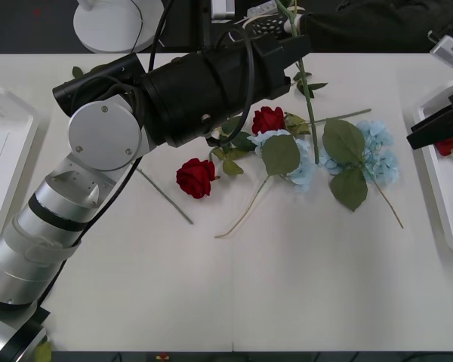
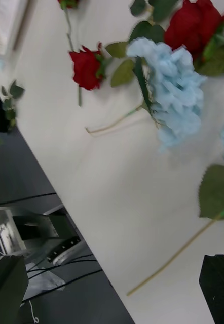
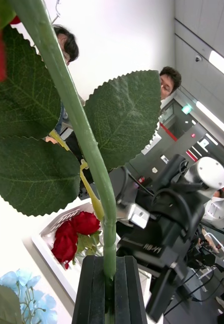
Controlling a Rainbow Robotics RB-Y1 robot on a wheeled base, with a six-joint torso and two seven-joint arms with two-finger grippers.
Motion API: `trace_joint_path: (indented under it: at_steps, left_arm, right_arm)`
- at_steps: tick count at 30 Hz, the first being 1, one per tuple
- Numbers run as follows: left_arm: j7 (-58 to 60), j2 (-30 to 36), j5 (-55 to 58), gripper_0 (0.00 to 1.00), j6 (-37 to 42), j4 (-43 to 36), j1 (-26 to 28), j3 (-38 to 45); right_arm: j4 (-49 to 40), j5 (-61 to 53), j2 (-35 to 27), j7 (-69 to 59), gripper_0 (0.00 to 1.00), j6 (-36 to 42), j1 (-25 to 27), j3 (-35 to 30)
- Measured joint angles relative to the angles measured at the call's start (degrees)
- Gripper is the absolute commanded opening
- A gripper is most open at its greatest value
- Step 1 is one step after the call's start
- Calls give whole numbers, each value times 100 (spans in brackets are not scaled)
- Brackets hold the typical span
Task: Place the red flowers into the right box and the blue flowers into the left box. If a person shows an open palm, hand one flower to the person first, then continue sorting.
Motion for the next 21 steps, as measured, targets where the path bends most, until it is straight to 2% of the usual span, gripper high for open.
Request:
trace_joint_path:
  at_steps: [5,13,21]
  left_arm:
    - [0,0,0,0,0,0,0,0]
    - [0,0,0,0,-1,0,0,0]
    - [0,0,0,0,-1,0,0,0]
  right_arm:
    - [-7,-573,-2,0,100,29,0,-92]
    - [-338,-609,2,0,100,-51,0,-92]
    - [-910,-505,277,0,100,-651,38,-91]
